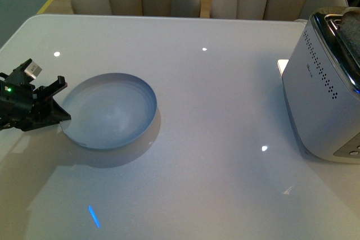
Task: Left arm holds plate, right arm toasts bread
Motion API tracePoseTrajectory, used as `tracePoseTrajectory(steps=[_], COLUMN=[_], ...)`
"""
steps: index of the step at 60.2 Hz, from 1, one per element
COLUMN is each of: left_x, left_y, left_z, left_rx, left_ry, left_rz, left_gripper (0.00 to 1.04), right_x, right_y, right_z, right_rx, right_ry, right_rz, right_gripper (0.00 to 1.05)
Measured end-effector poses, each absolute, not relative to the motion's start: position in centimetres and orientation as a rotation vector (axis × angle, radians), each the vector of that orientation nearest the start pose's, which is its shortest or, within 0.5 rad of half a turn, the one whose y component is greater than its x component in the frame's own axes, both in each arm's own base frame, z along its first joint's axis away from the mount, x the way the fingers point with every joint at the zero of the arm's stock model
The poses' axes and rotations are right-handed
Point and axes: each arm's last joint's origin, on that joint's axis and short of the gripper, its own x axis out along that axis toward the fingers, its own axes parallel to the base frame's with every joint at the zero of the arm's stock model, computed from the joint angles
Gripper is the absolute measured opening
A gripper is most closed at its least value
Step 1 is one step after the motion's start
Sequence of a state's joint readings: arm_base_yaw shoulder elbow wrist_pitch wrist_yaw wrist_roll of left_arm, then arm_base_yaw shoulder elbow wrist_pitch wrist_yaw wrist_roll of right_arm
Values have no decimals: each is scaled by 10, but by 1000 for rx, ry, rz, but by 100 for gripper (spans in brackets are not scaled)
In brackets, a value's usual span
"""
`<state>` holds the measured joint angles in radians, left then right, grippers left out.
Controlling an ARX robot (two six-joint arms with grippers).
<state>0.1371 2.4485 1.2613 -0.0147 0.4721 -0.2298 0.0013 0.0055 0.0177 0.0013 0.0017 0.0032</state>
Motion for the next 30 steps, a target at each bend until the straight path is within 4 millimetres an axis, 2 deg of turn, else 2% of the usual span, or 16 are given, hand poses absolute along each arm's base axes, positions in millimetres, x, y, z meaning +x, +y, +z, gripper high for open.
tracePoseTrajectory(steps=[2, 4, 20, 27, 30], left_x=[402, 402, 404, 408, 414], left_y=[42, 42, 42, 42, 43], left_z=[-20, -21, -18, 1, 27], left_rx=[-564, -564, -554, -536, -510], left_ry=[1188, 1189, 1155, 1075, 972], left_rz=[-162, -166, -216, -239, -253], left_gripper=[3, 8, 54, 72, 84], right_x=[97, 97, 97, 97, 97], right_y=[0, 0, 0, 0, 0], right_z=[169, 169, 169, 169, 169], right_rx=[3, 3, 3, 3, 3], right_ry=[-14, -14, -14, -14, -14], right_rz=[0, 0, 0, 0, 0], right_gripper=[96, 96, 96, 96, 96])
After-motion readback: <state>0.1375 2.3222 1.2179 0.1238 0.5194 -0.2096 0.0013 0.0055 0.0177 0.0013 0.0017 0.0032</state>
